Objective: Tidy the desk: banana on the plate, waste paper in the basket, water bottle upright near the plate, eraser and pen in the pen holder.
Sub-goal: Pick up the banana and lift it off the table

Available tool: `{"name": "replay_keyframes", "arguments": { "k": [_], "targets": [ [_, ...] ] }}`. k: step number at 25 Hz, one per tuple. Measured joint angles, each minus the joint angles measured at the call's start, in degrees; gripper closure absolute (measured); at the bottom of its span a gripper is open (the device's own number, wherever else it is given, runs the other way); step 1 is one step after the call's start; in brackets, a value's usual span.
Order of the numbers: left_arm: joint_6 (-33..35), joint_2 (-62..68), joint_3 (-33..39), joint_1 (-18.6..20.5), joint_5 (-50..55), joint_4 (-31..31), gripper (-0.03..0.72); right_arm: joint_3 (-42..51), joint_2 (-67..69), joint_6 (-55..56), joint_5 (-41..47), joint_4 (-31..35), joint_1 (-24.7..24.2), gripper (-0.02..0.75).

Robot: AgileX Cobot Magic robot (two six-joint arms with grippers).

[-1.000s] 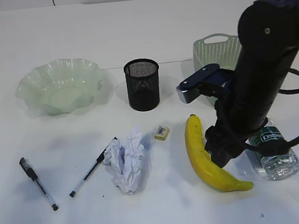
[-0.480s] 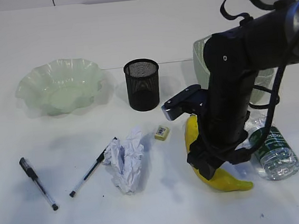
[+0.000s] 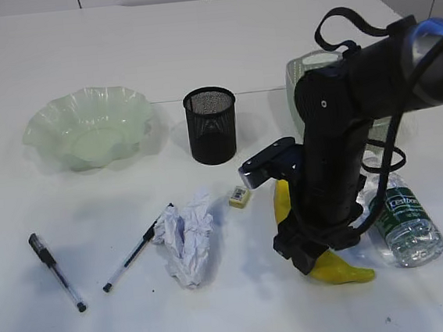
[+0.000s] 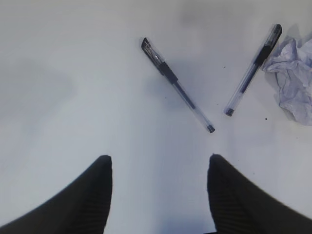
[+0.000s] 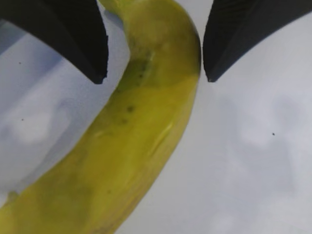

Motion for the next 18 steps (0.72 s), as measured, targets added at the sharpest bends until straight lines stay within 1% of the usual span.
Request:
{"name": "replay_keyframes", "arguments": {
  "k": [6, 9, 12, 14, 18],
  "targets": [
    [0.0, 0.0, 0.0, 0.0, 0.0, 0.1, 0.256, 0.0, 1.16, 0.12, -0.94, 0.0, 0.23, 0.283],
    [0.0, 0.17, 0.0, 0.0, 0.0, 0.1, 0.256, 0.0, 1.64, 0.12, -1.15, 0.0, 0.23, 0.332],
    [0.0, 0.38, 0.0, 0.0, 0.0, 0.1, 0.256, 0.0, 1.76, 0.12, -1.19, 0.0, 0.23, 0.402],
    [0.0, 0.38, 0.0, 0.0, -0.09, 0.1, 0.256, 0.0, 1.76, 0.21, -1.19, 0.0, 0.23, 0.423],
    [0.0, 0.38, 0.0, 0.0, -0.09, 0.1, 0.256, -0.02, 1.76, 0.21, -0.82, 0.0, 0.23, 0.429]
  ]
}}
